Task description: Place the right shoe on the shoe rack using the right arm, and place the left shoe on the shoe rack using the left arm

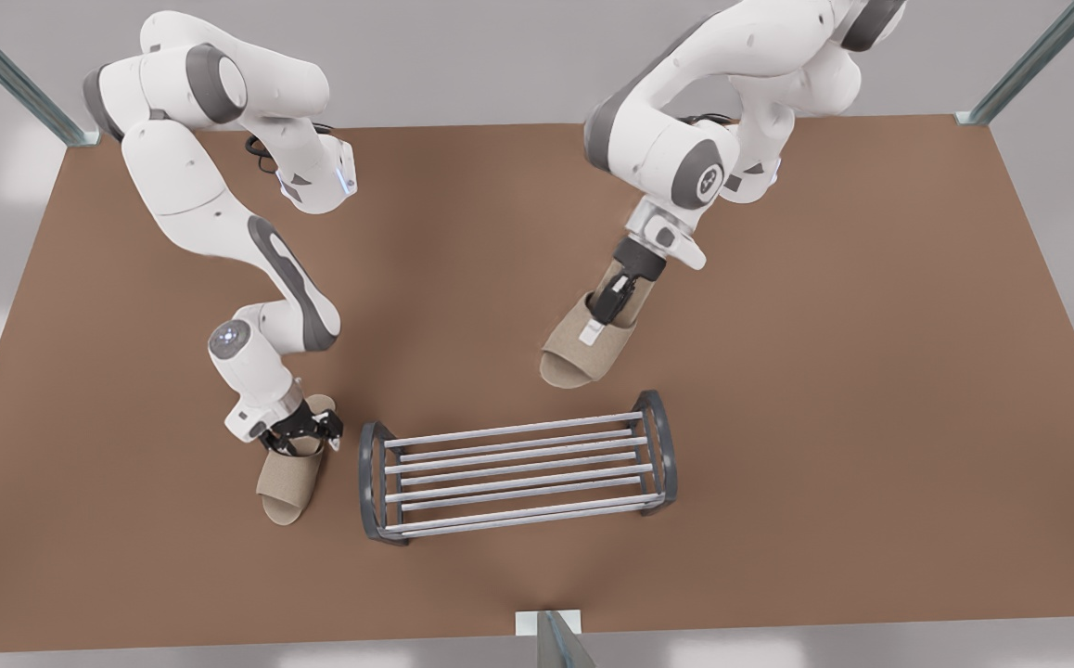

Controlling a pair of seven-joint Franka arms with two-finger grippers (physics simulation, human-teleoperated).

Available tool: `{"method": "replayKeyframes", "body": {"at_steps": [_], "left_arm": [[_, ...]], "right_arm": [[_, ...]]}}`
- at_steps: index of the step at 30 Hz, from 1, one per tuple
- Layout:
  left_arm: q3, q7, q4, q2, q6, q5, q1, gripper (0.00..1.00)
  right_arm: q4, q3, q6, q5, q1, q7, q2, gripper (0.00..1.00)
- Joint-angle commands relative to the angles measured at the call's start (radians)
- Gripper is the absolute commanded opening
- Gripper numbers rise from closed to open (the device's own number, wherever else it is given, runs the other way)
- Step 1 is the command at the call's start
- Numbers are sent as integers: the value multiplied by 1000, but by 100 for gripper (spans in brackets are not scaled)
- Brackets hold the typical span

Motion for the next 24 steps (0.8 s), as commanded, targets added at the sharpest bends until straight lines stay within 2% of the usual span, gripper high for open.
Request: {"method": "replayKeyframes", "body": {"at_steps": [1, 2, 3, 4, 7, 11, 15, 24], "left_arm": [[7, -70, 19, -1, 64, -100, -26, 21], [164, -74, 18, -53, 66, -149, -166, 21], [180, -74, 18, -52, 66, -165, -182, 21], [180, -74, 22, -10, 63, -152, -183, 21], [208, -74, 191, 152, 60, -122, -162, 21], [211, -75, 252, 229, 44, -115, -165, 21], [217, -77, 254, 243, 20, -115, -165, 21], [244, -77, 257, 280, -111, -117, -192, 21]], "right_arm": [[-34, -1, -1, 1, 0, 17, -32, 99], [-55, 1, -1, 3, -3, 21, -49, 99], [-86, -1, -1, 4, -7, 49, -76, 99], [-124, -2, -3, 6, -7, 83, -108, 99], [-177, -16, -29, 10, -14, 117, -173, 100], [-180, -79, -57, 17, -3, 147, -176, 100], [-89, -130, -54, 14, 3, 150, -90, 100], [30, -148, -52, -5, 21, 138, 22, 100]]}}
